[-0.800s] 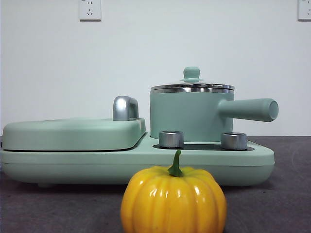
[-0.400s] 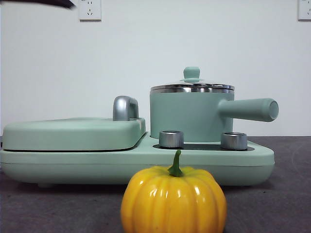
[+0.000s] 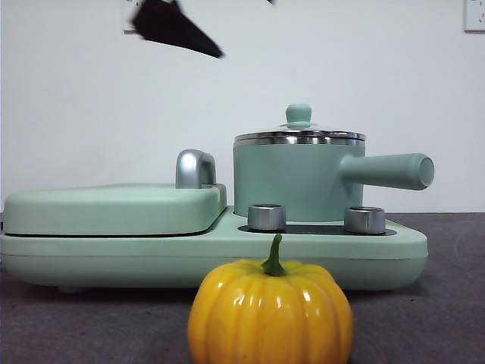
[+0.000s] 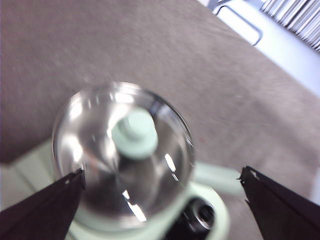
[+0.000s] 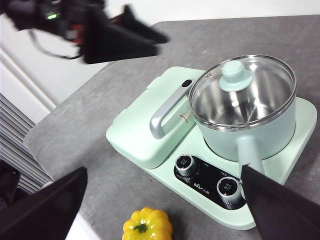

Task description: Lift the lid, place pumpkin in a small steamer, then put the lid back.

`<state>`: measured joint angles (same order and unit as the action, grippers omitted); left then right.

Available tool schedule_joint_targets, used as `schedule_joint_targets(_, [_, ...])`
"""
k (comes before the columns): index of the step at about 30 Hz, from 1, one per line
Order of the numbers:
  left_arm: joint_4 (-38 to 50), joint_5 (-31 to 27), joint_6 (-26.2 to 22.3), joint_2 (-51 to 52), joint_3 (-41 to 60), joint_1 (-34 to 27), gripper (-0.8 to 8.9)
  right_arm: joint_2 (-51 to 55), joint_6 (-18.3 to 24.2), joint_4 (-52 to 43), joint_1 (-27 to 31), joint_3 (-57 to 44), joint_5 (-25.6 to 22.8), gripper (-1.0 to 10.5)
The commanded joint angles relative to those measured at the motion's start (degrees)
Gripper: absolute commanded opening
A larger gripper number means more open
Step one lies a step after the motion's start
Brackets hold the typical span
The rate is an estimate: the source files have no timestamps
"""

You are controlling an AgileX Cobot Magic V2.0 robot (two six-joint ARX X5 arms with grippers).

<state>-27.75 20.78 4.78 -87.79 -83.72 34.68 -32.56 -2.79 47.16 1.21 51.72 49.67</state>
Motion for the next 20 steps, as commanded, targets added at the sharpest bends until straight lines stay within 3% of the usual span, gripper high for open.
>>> schedule_joint_targets(1, [0.4, -3.8, -4.9, -6.5, -6.2, 2.6, 5.05, -0.3, -0.2, -0.3, -0.1, 0.9, 0.0, 4.9])
schedule_joint_targets(12, [2.7, -15.1, -8.0, -19.2, -14.3, 7.8, 4.99, -0.3, -0.2, -0.3, -0.1, 0.9, 0.0, 4.9])
schedule_joint_targets(20, [0.0, -16.4, -8.1, -20.2, -14.3, 8.2, 3.97, -0.3, -0.2, -0.4, -0.1, 0.9, -0.2, 4.9])
